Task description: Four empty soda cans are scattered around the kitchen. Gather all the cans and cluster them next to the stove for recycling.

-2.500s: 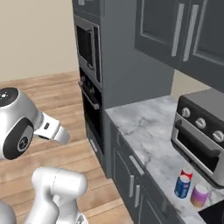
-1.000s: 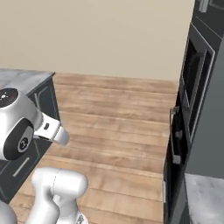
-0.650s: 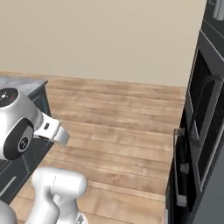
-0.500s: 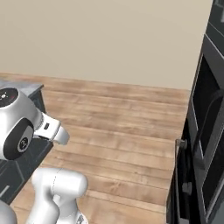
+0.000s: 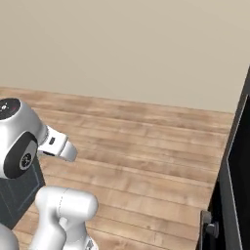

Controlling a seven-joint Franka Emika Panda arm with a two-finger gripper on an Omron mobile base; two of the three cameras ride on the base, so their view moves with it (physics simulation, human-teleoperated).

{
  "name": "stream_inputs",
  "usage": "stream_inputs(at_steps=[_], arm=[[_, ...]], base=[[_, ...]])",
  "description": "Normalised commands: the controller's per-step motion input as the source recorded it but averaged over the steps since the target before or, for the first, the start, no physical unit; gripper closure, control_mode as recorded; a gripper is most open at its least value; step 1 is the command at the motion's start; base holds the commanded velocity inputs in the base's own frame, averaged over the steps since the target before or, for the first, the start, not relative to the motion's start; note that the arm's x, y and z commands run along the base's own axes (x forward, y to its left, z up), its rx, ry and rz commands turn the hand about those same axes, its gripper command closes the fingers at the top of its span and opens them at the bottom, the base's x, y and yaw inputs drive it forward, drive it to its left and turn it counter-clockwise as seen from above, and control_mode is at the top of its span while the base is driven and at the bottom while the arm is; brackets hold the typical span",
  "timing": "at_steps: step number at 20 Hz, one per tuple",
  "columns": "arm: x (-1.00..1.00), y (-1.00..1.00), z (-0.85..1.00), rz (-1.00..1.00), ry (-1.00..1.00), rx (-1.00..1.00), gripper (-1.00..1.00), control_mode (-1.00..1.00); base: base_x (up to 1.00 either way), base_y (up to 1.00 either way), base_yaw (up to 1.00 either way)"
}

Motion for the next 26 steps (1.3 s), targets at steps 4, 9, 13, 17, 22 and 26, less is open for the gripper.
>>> stream_inputs(at_steps=[4,9,13,17,22,26], arm=[[0.0,0.0,0.0,0.0,0.0,0.0,-1.0,1.0],[0.0,0.0,0.0,0.0,0.0,0.0,-1.0,1.0],[0.0,0.0,0.0,0.0,0.0,0.0,-1.0,1.0],[0.0,0.0,0.0,0.0,0.0,0.0,-1.0,1.0],[0.0,0.0,0.0,0.0,0.0,0.0,-1.0,1.0],[0.0,0.0,0.0,0.0,0.0,0.0,-1.0,1.0]], base=[[1.0,0.01,0.12],[1.0,0.05,0.11],[1.0,0.11,0.1],[0.87,0.25,0.18],[0.33,0.16,0.38],[-0.12,0.11,0.5]])
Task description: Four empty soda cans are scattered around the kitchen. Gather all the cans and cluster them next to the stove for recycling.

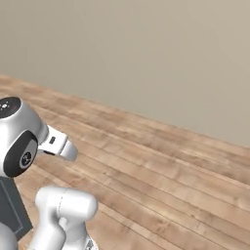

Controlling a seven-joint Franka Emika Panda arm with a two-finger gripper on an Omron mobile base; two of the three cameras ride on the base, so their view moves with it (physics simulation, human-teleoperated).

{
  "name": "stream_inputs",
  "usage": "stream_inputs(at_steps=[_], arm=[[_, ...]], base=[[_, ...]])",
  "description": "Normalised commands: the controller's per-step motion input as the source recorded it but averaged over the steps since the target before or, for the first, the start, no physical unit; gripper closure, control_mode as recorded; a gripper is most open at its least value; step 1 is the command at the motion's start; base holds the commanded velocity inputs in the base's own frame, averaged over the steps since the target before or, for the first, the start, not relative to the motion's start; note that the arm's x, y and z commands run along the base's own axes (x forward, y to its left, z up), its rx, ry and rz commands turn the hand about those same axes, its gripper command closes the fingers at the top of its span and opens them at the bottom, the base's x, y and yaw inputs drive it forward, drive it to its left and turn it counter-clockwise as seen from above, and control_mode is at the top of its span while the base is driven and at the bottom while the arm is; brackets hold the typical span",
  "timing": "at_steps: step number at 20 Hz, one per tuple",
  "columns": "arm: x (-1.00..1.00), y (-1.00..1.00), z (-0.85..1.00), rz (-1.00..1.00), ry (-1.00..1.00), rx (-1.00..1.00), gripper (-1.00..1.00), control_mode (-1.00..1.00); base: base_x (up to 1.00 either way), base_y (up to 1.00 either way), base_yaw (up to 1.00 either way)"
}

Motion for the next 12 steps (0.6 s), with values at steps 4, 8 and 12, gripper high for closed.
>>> stream_inputs(at_steps=[4,8,12], arm=[[0.0,0.0,0.0,0.0,0.0,0.0,-1.0,1.0],[0.0,0.0,0.0,0.0,0.0,0.0,-1.0,1.0],[0.0,0.0,0.0,0.0,0.0,0.0,-1.0,1.0]], base=[[-0.13,0.15,0.5],[0.48,0.09,0.2],[1.0,0.0,0.0]])
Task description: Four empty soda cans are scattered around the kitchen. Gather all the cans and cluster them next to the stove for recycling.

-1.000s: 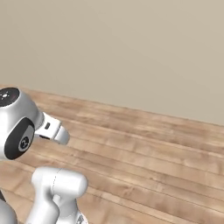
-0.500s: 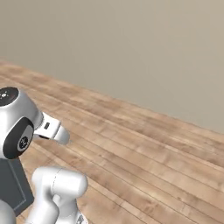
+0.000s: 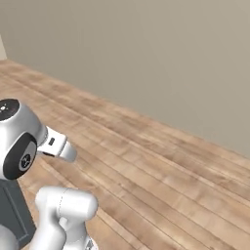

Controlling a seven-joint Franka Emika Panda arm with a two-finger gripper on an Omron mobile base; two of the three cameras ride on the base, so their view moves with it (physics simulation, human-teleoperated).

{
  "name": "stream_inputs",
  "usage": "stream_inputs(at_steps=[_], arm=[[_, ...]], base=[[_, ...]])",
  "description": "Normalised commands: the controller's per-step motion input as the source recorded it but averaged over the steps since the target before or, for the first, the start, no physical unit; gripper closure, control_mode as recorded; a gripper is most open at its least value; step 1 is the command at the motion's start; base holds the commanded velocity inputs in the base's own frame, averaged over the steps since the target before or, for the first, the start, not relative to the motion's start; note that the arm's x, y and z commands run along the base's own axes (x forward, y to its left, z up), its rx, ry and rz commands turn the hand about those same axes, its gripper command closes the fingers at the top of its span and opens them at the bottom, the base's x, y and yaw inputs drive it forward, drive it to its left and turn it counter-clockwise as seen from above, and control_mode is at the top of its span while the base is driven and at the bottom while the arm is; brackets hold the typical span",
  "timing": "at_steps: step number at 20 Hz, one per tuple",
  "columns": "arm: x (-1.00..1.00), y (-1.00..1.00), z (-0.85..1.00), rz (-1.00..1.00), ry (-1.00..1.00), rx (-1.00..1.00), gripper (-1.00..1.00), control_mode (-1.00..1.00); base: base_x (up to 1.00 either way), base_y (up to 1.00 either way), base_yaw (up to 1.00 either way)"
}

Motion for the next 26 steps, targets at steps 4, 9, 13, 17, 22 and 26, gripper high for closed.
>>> stream_inputs(at_steps=[4,9,13,17,22,26], arm=[[0.0,0.0,0.0,0.0,0.0,0.0,-1.0,1.0],[0.0,0.0,0.0,0.0,0.0,0.0,-1.0,1.0],[0.0,0.0,0.0,0.0,0.0,0.0,-1.0,1.0],[0.0,0.0,0.0,0.0,0.0,0.0,-1.0,1.0],[0.0,0.0,0.0,0.0,0.0,0.0,-1.0,1.0],[0.0,0.0,0.0,0.0,0.0,0.0,-1.0,1.0]], base=[[0.99,-0.08,0.06],[0.48,-0.11,0.37],[0.12,-0.01,0.5],[0.1,0.0,0.5],[0.37,-0.35,0.34],[0.68,-0.4,0.25]])
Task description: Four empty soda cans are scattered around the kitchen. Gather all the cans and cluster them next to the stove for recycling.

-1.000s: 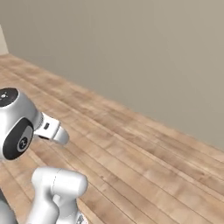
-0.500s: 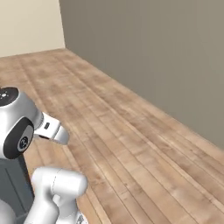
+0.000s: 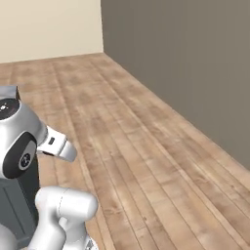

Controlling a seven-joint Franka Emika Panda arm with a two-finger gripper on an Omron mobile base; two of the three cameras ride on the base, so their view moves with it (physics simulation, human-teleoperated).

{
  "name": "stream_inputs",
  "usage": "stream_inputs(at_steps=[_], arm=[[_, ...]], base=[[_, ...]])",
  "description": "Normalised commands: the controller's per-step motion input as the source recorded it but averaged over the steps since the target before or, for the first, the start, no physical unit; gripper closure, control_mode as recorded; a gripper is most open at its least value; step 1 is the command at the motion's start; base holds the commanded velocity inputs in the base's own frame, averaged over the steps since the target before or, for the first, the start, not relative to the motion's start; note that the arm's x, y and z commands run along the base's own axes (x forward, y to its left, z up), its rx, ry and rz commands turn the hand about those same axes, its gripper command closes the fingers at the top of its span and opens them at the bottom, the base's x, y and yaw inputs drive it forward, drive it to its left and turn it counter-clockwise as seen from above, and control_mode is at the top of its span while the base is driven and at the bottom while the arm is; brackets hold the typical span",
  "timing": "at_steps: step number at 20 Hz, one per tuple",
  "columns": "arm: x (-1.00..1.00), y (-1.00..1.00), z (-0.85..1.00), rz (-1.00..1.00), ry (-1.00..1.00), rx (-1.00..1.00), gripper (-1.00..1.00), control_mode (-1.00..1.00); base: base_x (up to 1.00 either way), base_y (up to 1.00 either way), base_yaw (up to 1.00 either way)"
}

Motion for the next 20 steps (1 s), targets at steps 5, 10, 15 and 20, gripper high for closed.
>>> stream_inputs(at_steps=[5,10,15,20], arm=[[0.0,0.0,0.0,0.0,0.0,0.0,-1.0,1.0],[0.0,0.0,0.0,0.0,0.0,0.0,-1.0,1.0],[0.0,0.0,0.0,0.0,0.0,0.0,-1.0,1.0],[0.0,0.0,0.0,0.0,0.0,0.0,-1.0,1.0]], base=[[0.73,-0.4,0.24],[0.7,-0.38,0.25],[0.64,-0.43,0.24],[0.61,-0.41,0.24]])
